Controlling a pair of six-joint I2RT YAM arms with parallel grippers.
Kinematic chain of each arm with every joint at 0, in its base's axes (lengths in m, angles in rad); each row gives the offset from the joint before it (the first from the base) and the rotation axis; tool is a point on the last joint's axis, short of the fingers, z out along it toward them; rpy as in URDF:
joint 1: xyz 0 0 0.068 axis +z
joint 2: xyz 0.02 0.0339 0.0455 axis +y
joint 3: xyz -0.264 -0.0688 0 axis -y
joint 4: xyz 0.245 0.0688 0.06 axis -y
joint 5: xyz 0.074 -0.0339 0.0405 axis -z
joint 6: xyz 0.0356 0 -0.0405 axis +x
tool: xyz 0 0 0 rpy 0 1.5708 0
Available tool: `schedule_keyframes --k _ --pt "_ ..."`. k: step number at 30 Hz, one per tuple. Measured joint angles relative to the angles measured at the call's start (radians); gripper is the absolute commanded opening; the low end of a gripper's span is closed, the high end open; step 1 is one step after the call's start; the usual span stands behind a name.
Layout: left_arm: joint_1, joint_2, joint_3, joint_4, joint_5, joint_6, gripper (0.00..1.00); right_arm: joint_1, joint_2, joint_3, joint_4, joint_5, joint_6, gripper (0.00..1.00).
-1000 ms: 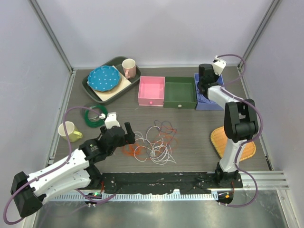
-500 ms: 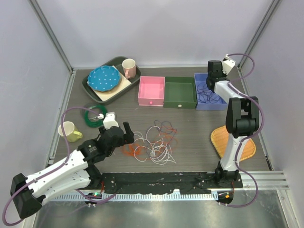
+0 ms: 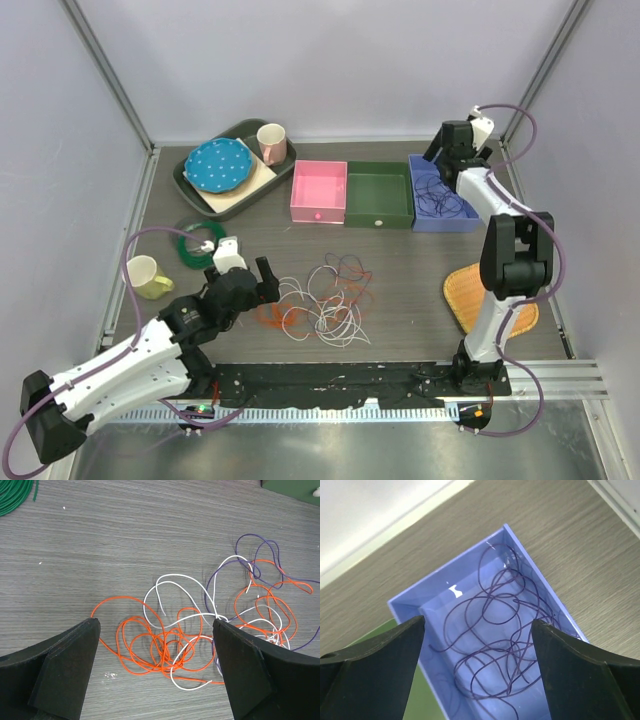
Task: Untangle the cables
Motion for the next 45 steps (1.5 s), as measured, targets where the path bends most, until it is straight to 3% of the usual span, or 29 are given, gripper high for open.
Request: schedule_keyframes --k 7,15,18,22,25,32,37,45 --pt "0.000 -0.004 0.000 0.001 0.034 -0.001 1.00 0.074 -0.176 -0.016 -0.001 -0.136 -0.130 0.95" --pt "0.000 0.066 -0.019 0.073 0.194 0.004 1.00 0.418 -0.363 -0.039 -0.086 -0.340 -0.297 0.93" --pt "0.000 0.114 -0.019 0.117 0.234 0.004 1.00 0.497 -0.520 -0.255 -0.033 -0.376 -0.213 0.93" --pt "0.000 0.192 -0.014 0.166 0.235 0.010 1.00 0.508 -0.789 -0.658 0.056 -0.377 -0.046 0.92" --pt "0.005 0.298 0.020 0.220 0.239 0.045 1.00 0.527 -0.921 -0.862 0.105 -0.361 0.066 0.92" --pt "0.079 0.632 0.179 0.423 0.388 0.214 1.00 0.549 -1.095 -1.017 0.171 -0.302 0.188 0.92" --pt "0.111 0.892 0.373 0.433 0.445 0.328 1.00 0.549 -1.149 -1.064 0.192 -0.302 0.213 0.92" --pt "0.113 0.986 0.420 0.419 0.510 0.456 1.00 0.549 -1.194 -1.093 0.190 -0.275 0.217 0.92"
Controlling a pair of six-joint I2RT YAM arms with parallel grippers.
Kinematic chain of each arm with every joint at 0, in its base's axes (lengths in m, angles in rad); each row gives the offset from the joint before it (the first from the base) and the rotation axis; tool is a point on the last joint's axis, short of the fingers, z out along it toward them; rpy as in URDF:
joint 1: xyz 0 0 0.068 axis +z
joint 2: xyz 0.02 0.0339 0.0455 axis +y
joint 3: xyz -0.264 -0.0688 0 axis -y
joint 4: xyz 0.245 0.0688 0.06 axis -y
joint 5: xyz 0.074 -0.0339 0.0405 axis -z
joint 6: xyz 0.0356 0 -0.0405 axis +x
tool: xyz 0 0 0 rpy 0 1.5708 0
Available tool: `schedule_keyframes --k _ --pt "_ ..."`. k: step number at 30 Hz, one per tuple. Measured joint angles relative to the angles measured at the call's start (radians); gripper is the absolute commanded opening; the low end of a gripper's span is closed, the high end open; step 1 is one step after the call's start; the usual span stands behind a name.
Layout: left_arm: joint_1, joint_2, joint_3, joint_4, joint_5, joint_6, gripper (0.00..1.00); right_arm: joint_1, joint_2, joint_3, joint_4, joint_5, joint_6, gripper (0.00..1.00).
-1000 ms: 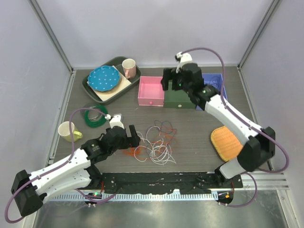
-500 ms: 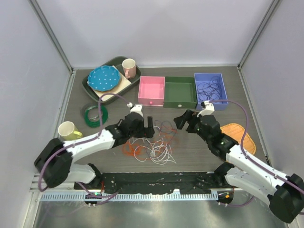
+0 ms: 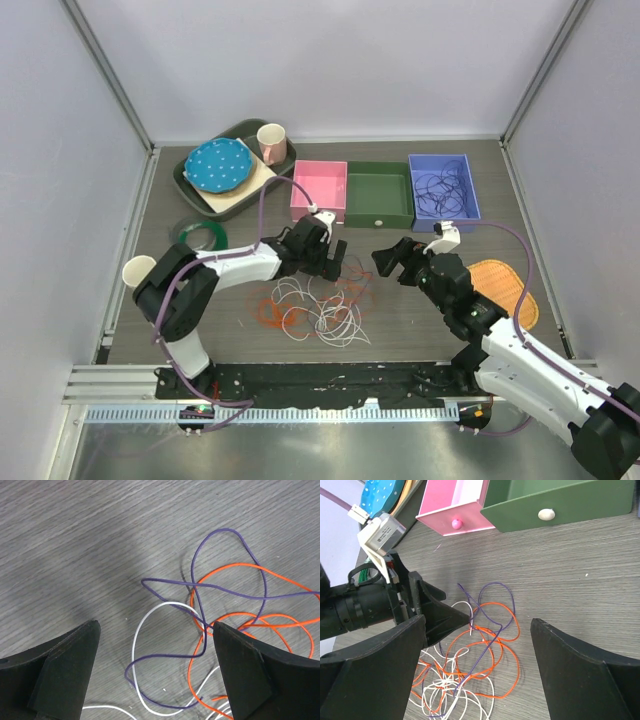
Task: Untangle the cables
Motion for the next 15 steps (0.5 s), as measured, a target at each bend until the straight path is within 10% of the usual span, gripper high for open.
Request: schedule_keyframes --k 7,15 --pt "0.000 0.113 0.112 -0.002 -0.031 0.029 0.89 0.000 0.018 0.000 0.003 0.007 -0.001 0.91" --pt "0.000 0.182 0.185 -0.005 -0.066 0.048 0.16 0.000 0.029 -0.006 0.012 0.014 -0.001 0.91"
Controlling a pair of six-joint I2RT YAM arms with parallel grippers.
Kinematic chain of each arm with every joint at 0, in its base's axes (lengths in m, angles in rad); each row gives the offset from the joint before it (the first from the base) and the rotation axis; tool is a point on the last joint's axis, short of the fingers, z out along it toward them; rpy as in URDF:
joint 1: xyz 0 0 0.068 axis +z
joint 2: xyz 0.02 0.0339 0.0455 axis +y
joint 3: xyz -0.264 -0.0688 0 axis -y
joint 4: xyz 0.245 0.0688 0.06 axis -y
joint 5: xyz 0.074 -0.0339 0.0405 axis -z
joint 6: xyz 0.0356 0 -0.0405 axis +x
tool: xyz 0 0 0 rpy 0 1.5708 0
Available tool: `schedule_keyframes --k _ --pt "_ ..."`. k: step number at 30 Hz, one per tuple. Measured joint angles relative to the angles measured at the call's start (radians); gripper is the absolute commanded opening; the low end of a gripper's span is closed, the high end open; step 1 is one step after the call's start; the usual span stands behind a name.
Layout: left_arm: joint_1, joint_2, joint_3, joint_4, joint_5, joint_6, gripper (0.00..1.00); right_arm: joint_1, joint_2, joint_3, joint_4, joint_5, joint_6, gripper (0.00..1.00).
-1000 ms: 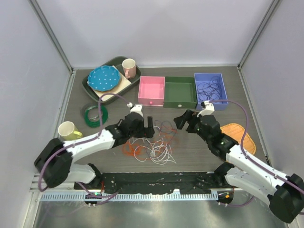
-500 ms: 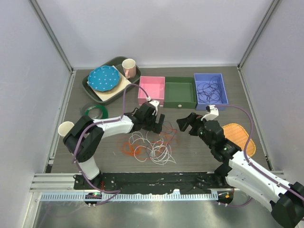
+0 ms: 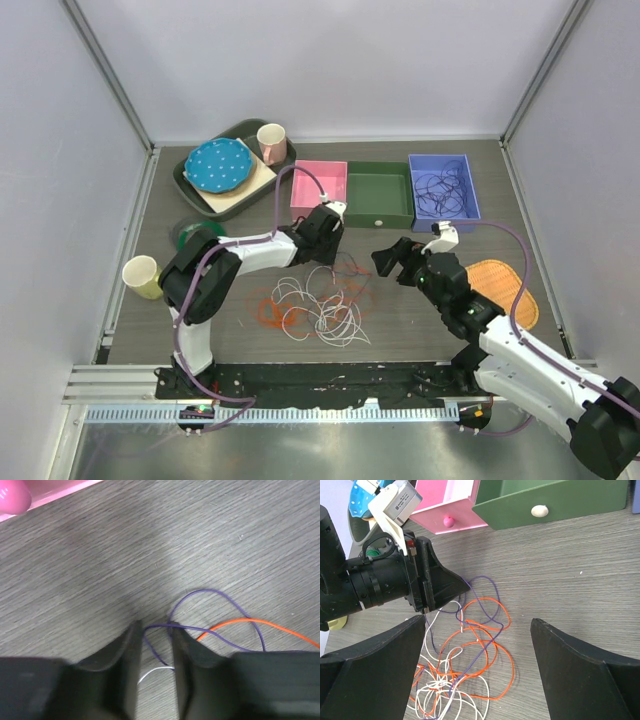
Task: Untangle the cables
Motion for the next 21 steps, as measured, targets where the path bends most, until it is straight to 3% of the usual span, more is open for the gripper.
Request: schedule_keyframes --k 2,11,21 --pt "0.001 0.001 0.000 0.000 0.004 -0.002 0.00 0.000 0.008 0.000 0.005 0.000 -0.001 0.91" --pt "0.000 -0.028 -0.002 -0.024 0.049 -0.003 0.00 0.000 0.046 -0.014 0.019 -0.055 -0.036 0.91" --pt "0.000 -0.398 -0.013 -0.130 -0.061 -0.035 0.00 0.045 0.216 -0.012 0.119 -0.198 -0.091 0.91"
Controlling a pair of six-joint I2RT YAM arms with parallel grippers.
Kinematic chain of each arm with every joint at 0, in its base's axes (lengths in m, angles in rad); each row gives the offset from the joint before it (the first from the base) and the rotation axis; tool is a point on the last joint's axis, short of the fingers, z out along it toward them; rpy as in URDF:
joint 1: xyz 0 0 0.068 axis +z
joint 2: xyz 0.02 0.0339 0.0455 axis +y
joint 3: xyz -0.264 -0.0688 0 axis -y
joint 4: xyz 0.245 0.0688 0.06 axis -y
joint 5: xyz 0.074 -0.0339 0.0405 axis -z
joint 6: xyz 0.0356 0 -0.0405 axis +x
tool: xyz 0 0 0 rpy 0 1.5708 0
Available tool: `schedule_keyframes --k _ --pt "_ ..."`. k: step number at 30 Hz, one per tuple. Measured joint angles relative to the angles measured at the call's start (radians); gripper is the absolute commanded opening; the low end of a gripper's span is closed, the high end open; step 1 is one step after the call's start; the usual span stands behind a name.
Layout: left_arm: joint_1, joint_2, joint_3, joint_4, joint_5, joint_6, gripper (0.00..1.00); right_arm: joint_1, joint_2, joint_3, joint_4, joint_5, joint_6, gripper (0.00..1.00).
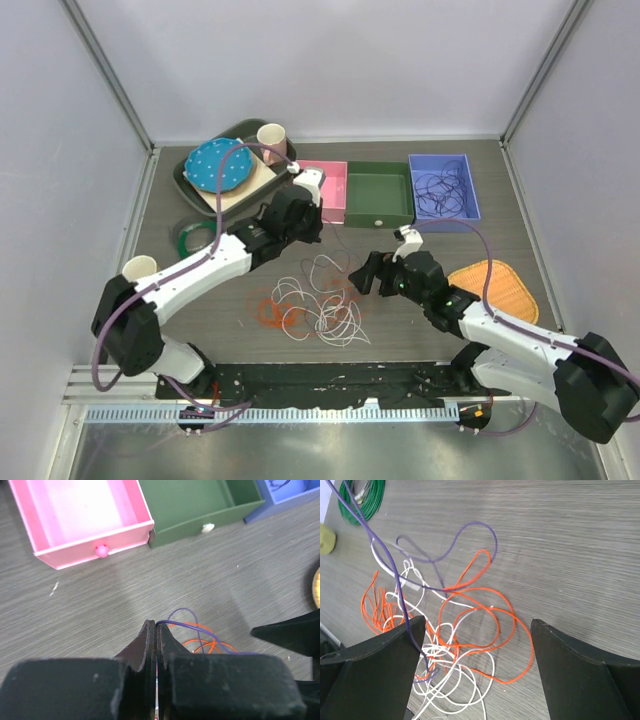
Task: Untangle the cables
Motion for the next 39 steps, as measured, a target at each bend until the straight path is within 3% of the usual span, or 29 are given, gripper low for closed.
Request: schedule_keyframes --k 7,15,18,23,26,30,39 --pt "0.000 -0.138 0.026 -0.093 -0.038 -0.008 0.00 0.101 0.035 0.015 0.101 -0.025 -0.060 0.92" --pt "-0.001 -0.301 0.066 -0.160 -0.066 -0.054 0.00 0.105 -0.151 -0.040 0.256 -0.086 -0.086 0.92" --pt "-0.002 -0.342 0.151 -0.205 -0.113 -0.068 0.00 0.105 -0.168 -0.047 0.300 -0.120 -0.086 0.92" --pt "-0.002 -0.344 0.321 -0.254 -0.152 -0.075 0.01 0.137 -0.074 -0.032 0.352 -0.152 -0.085 0.91" --pt "-0.002 -0.345 0.380 -0.274 -0.152 -0.075 0.00 0.182 0.063 0.021 0.378 -0.161 -0.098 0.91" --pt "-0.002 -0.344 0.424 -0.306 -0.129 -0.074 0.00 0.236 0.185 0.135 0.370 -0.160 -0.208 0.92" --pt "-0.002 -0.344 0.462 -0.340 -0.095 -0.073 0.00 0.259 0.150 0.210 0.401 -0.069 -0.491 0.96"
